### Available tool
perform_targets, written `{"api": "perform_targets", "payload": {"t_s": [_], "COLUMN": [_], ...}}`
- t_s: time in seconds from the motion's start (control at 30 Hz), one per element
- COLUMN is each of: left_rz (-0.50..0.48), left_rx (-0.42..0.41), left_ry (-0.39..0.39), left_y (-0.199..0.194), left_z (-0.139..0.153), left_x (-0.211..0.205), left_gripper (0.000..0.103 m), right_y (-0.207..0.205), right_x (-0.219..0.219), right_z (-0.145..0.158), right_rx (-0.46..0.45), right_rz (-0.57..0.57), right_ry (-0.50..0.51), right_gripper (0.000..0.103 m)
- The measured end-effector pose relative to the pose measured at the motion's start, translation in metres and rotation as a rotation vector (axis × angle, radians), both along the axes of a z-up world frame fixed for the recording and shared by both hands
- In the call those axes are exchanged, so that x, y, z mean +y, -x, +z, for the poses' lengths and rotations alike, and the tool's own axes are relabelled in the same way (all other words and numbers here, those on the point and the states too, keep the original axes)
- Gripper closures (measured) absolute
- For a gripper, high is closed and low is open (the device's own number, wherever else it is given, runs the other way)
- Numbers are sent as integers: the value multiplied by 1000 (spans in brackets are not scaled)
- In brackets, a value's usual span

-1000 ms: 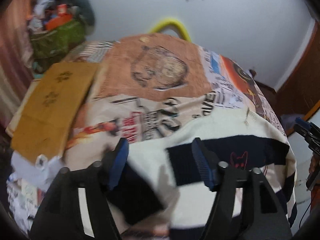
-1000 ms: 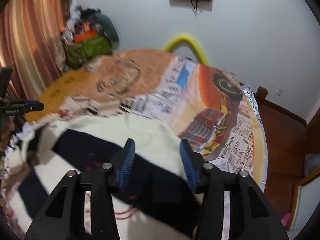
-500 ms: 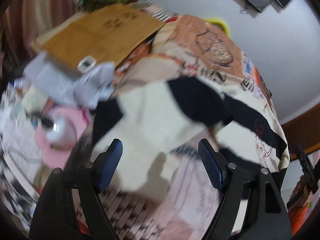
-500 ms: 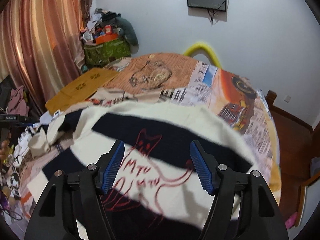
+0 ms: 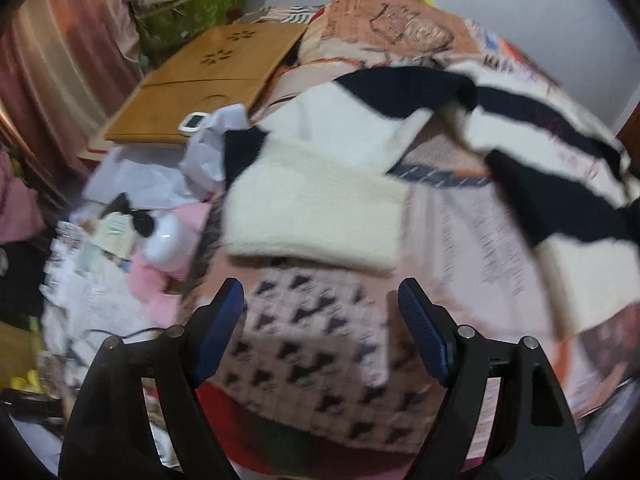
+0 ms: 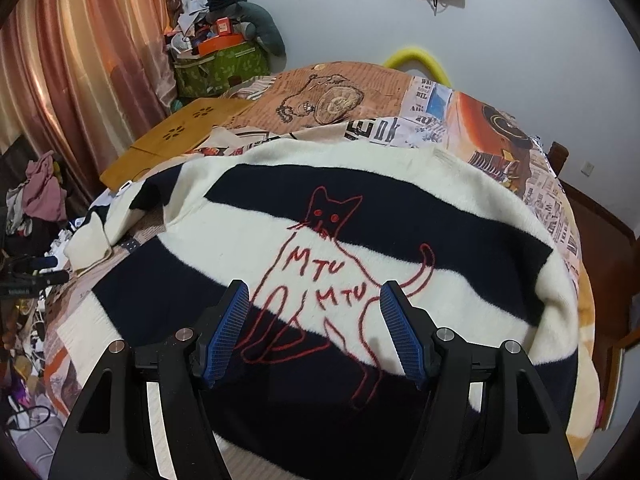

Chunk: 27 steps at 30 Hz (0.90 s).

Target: Fold small clothes

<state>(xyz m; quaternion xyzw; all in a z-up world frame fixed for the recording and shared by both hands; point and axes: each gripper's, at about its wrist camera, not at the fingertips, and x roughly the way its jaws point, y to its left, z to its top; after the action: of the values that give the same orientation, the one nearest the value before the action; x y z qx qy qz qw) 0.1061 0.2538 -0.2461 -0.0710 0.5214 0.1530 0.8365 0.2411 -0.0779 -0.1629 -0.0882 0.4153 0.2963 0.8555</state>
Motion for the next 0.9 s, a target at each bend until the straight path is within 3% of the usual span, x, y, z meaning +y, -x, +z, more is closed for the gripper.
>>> {"api": "perform_targets", "payload": {"t_s": [0.2,0.3,0.4,0.47,0.6,0.73,0.9], "left_rz": [-35,-155,-241,-265,-251,-164,-31], "left_rx": [13,2,-7,-13,8,-50,-180], "left_ry": [-100,-219,-263,-211,-65,20,71], "left_y": [-11,-27,-41,-50,-68,-71,-78], "left_z": [-9,-13,-17,-17,-22,-6,54], "left_x": [6,-10,-20,-19,-8,2,31], "left_gripper": [20,20,24,38,88,93,94], "right_y": [3,3,3,3,1,1,-4], "right_x": [4,3,1,-2,-9,-14,-23], "right_z": [-4,-6,-8,-8,-8,-8,-10], "right_rx": [21,45,64,69,78,76,76], "right_rz": [1,0,-9,-18,-34,-38,-41], "right_ry": [-16,-36,-55,-61,-79,-81,-83], "right_gripper": [35,35,35,35,35,35,35]}}
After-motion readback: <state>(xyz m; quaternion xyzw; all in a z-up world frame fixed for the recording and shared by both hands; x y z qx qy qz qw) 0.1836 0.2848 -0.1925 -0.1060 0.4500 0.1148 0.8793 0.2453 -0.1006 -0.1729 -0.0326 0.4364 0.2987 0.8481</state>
